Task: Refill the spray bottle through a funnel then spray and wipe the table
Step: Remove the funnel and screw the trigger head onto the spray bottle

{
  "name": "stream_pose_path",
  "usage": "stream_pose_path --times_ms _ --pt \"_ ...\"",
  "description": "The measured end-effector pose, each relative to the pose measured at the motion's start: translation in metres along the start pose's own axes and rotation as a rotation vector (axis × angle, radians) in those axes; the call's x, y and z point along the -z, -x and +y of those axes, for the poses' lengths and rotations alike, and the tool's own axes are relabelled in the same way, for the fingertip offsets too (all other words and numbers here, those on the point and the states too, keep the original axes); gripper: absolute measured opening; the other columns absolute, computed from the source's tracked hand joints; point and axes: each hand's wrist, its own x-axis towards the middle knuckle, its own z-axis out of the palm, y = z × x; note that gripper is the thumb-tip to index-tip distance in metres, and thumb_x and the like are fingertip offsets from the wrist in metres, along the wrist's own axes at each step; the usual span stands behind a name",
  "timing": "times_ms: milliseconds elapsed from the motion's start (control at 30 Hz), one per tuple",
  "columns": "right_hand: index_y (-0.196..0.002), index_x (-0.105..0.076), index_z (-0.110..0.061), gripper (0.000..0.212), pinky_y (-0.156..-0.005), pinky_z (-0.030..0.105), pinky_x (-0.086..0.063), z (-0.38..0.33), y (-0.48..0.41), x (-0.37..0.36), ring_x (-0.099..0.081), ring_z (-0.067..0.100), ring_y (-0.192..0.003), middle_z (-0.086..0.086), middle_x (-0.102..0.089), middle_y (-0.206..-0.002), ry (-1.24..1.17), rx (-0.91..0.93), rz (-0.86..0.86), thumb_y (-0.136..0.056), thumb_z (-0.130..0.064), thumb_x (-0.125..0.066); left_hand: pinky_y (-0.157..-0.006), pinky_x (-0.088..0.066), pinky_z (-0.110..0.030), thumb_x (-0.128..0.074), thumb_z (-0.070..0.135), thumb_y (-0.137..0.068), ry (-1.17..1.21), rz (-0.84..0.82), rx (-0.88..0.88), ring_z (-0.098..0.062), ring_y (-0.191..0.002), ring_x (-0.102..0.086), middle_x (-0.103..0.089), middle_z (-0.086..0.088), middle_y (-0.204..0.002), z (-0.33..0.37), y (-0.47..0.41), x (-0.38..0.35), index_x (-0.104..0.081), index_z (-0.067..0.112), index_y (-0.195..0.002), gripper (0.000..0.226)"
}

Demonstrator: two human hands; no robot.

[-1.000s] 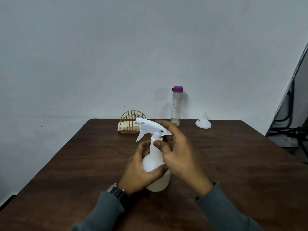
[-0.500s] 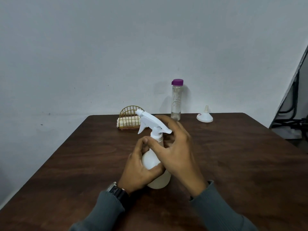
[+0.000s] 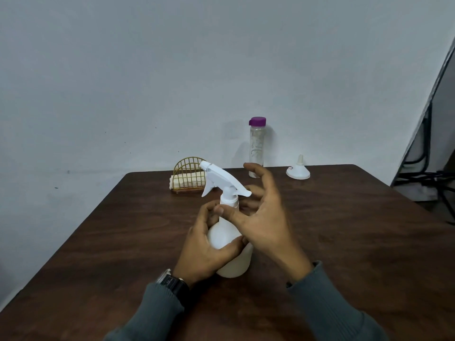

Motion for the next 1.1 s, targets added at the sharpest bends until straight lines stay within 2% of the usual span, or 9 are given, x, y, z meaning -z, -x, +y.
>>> stream_pose_path --times_ms 100,167,233,367,533,633,733,867,1100 --pt "-0.124 -0.035 -0.069 0.096 -0.086 0.046 -0.063 0.001 -0.002 -0.001 -0.074 0.008 -0.098 -0.014 -0.067 -0.103 0.087 -0.004 0.014 -0.054 -0.05 -0.097 -0.091 -0.059 -0.027 -0.085 0.046 -0.066 -0.014 -0.015 0.009 -0.001 -0.112 -0.069 -0.07 0.024 -0.123 0.002 0.001 0.0 -0.049 0.039 -0.132 0.076" --pt "-0.135 -0.032 -0.067 0.102 -0.091 0.046 -0.061 0.002 0.0 -0.001 -0.072 0.009 -0.108 -0.017 -0.066 -0.116 0.064 0.0 -0.033 -0.054 -0.06 -0.094 -0.087 -0.058 -0.022 -0.084 0.048 -0.065 -0.017 -0.012 0.01 0.002 -0.109 -0.069 -0.069 0.029 -0.12 0.003 0.001 0.0 -0.049 0.039 -0.13 0.075" --pt "-0.144 -0.033 -0.061 0.095 -0.098 0.047 -0.06 0.002 0.001 0.0 -0.071 0.011 -0.116 -0.019 -0.067 -0.127 -0.006 0.029 -0.058 -0.068 -0.054 -0.089 -0.086 -0.057 -0.021 -0.085 0.046 -0.066 -0.005 -0.007 0.002 -0.001 -0.11 -0.07 -0.071 0.024 -0.12 0.003 0.0 0.0 -0.05 0.037 -0.132 0.076" --pt "-0.131 -0.046 -0.055 0.076 -0.094 0.047 -0.062 0.003 0.001 0.0 -0.077 0.013 -0.101 -0.021 -0.075 -0.107 -0.053 0.049 0.012 -0.081 -0.016 -0.088 -0.094 -0.057 -0.029 -0.087 0.044 -0.068 0.013 -0.009 0.013 -0.009 -0.115 -0.07 -0.073 0.013 -0.124 0.001 0.0 0.0 -0.05 0.032 -0.135 0.078" --pt "-0.121 -0.046 -0.053 0.07 -0.085 0.046 -0.063 0.004 0.001 -0.007 -0.071 0.009 -0.103 -0.011 -0.068 -0.107 0.041 0.042 0.073 -0.074 -0.033 -0.094 -0.085 -0.06 -0.029 -0.085 0.044 -0.067 0.004 -0.003 0.009 -0.009 -0.104 -0.074 -0.075 0.014 -0.112 0.002 0.001 0.0 -0.053 0.033 -0.131 0.072" --pt "-0.118 -0.047 -0.053 0.064 -0.084 0.041 -0.063 0.003 0.0 -0.006 -0.071 0.008 -0.101 -0.011 -0.07 -0.109 0.051 0.059 0.066 -0.079 -0.027 -0.091 -0.089 -0.061 -0.033 -0.085 0.045 -0.065 -0.006 -0.004 0.01 -0.007 -0.108 -0.072 -0.074 0.016 -0.117 0.003 0.001 0.0 -0.051 0.042 -0.131 0.074" --pt "-0.129 -0.048 -0.052 0.062 -0.089 0.04 -0.063 0.0 0.001 -0.001 -0.073 0.007 -0.101 -0.012 -0.071 -0.118 0.032 0.047 -0.003 -0.093 -0.01 -0.075 -0.097 -0.06 -0.045 -0.087 0.047 -0.066 -0.009 0.006 0.023 -0.01 -0.118 -0.069 -0.071 0.014 -0.128 0.002 0.0 0.0 -0.049 0.039 -0.137 0.081" --pt "-0.139 -0.041 -0.056 0.059 -0.1 0.041 -0.059 -0.004 0.002 0.0 -0.069 0.005 -0.113 -0.011 -0.071 -0.127 0.081 0.034 -0.081 -0.105 -0.01 -0.058 -0.098 -0.058 -0.053 -0.088 0.047 -0.067 -0.018 0.021 0.024 -0.016 -0.12 -0.069 -0.071 0.008 -0.131 -0.001 -0.002 0.001 -0.049 0.036 -0.14 0.084" --pt "-0.149 -0.035 -0.047 0.056 -0.097 0.036 -0.057 -0.01 0.004 0.003 -0.065 0.005 -0.113 -0.011 -0.067 -0.13 0.215 0.088 -0.135 -0.108 -0.013 -0.051 -0.099 -0.059 -0.041 -0.086 0.046 -0.068 -0.012 0.005 0.024 -0.008 -0.122 -0.068 -0.069 0.015 -0.133 0.002 0.0 -0.001 -0.046 0.037 -0.143 0.086"
